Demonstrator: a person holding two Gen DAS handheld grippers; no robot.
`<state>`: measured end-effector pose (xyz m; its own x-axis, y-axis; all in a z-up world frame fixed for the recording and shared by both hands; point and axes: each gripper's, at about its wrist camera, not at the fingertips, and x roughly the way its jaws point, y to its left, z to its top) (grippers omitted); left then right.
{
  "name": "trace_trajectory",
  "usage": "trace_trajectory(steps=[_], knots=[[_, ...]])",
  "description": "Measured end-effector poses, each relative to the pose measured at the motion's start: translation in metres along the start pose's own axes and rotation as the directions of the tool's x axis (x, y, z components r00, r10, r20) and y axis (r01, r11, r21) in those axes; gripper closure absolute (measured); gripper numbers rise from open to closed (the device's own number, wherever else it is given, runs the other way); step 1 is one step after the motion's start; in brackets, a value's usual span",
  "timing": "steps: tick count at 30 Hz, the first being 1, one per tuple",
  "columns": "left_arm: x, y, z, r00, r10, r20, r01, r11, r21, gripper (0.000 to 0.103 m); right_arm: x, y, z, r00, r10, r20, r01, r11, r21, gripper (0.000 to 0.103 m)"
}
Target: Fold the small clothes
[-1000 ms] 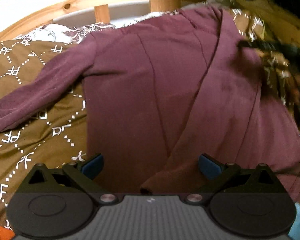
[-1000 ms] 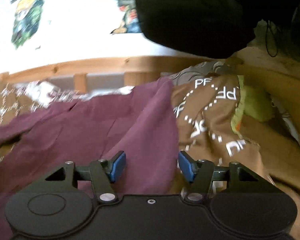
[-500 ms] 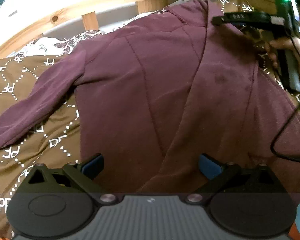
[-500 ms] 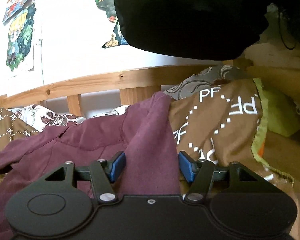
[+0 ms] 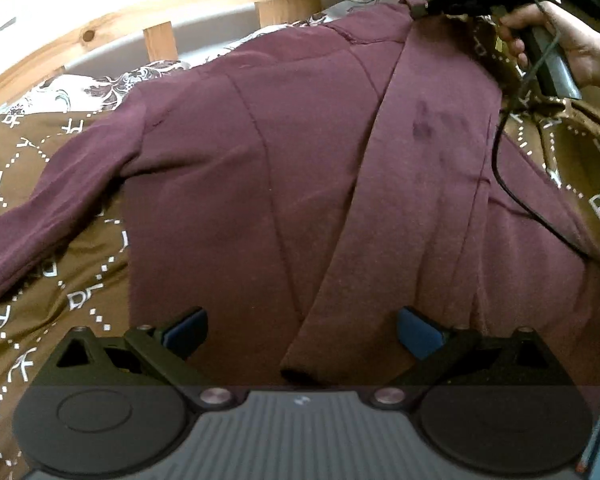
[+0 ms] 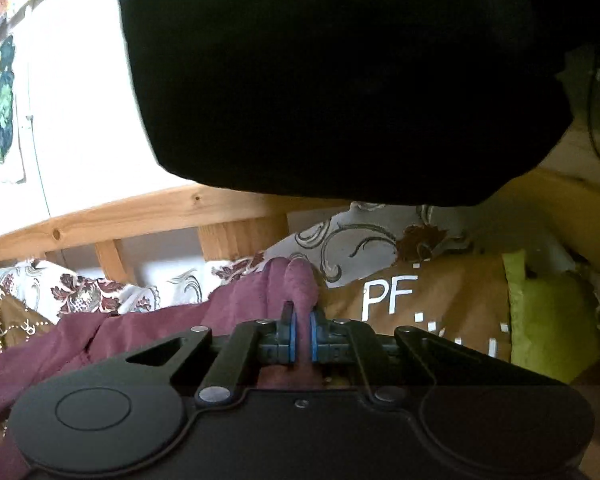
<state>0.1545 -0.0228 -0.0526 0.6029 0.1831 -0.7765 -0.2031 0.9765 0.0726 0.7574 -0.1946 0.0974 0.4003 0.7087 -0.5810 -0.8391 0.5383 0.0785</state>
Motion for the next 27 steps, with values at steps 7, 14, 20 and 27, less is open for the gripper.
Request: trace_trajectory(steps=[7,14,20,27], knots=[[-0.007,0.018,-0.003,0.999,-0.034,-0.005,0.034,0.995,-0.091,0.001,-0.029,0.001,-0.022,0.999,-0.038,0.031,0.039,0.999,-0.029,0.05],[-0.021,0.026,-0.007,0.999,-0.03,0.016,0.032,0.992,-0.12,0.001,-0.064,0.027,-0.077,0.982,-0.186,0.019,0.181,0.923,-0.339,0.035],[-0.045,0.042,-0.008,0.996,0.02,0.089,-0.007,0.99,-0.141,0.001,-0.059,0.013,-0.085,0.946,-0.323,0.009,0.315,0.916,-0.249,0.03],[-0.081,0.119,-0.013,0.972,0.184,0.149,-0.114,0.916,-0.385,0.001,-0.112,0.039,-0.098,0.969,-0.24,0.065,0.248,0.95,-0.187,0.005]])
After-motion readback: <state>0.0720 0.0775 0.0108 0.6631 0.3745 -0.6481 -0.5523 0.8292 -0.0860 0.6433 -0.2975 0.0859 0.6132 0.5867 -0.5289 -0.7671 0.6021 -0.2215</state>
